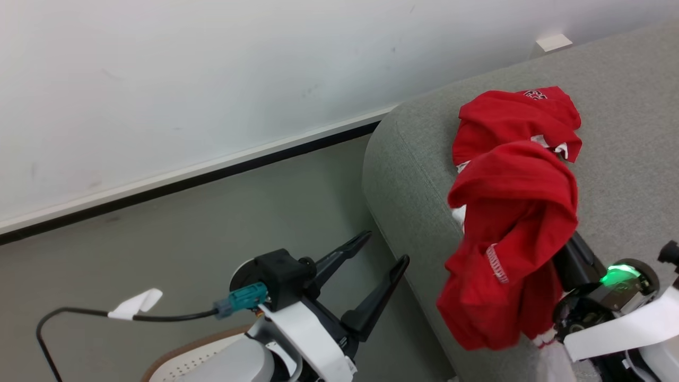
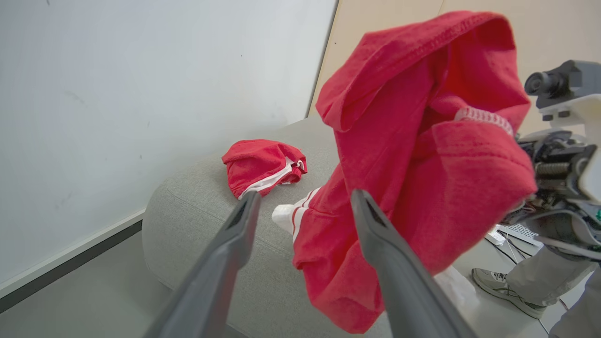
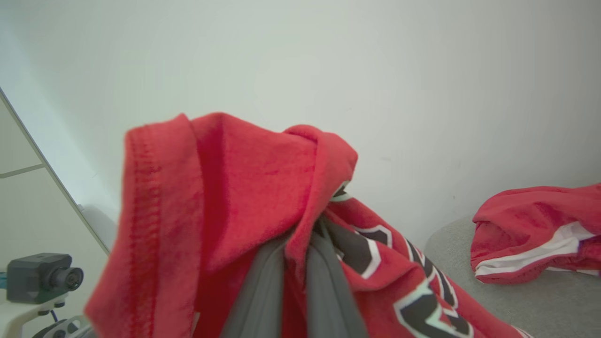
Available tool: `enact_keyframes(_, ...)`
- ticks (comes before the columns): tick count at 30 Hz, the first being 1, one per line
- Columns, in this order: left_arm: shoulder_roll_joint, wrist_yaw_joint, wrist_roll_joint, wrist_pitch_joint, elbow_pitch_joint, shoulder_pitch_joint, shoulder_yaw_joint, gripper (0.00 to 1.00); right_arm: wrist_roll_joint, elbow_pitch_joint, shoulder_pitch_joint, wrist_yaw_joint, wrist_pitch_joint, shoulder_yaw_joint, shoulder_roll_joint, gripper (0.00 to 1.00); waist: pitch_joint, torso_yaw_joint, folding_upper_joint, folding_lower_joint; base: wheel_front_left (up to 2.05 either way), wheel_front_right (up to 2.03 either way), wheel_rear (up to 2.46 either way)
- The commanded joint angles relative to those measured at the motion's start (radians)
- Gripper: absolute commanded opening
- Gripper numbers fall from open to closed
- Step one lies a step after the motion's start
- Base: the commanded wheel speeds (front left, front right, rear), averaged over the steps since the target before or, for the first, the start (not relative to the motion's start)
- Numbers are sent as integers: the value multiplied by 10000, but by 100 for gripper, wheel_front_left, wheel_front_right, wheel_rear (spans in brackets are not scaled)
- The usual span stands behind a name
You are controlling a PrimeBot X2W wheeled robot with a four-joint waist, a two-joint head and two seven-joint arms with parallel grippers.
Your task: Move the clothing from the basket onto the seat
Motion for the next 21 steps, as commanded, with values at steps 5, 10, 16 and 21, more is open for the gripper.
enact_keyframes(5,120,-32,219,113,-88,-248,-74,100,-153,91,-326,-22,-31,-708,-427,0,334,35,-1,0,0,0,0)
enact_keyframes(10,182,-76,359,220,-158,-399,-176,100,-441,223,-667,-22,45,-1463,-919,0,688,105,-1,0,0,0,0)
enact_keyframes(16,331,-101,473,453,-270,-702,-195,100,-1258,565,-1256,-22,670,-2804,-1498,0,1381,156,-1,0,0,0,0)
enact_keyframes(21,531,-109,533,716,-371,-948,-196,100,-1869,924,-1845,-22,1367,-3802,-1359,0,2097,151,-1,0,0,0,0)
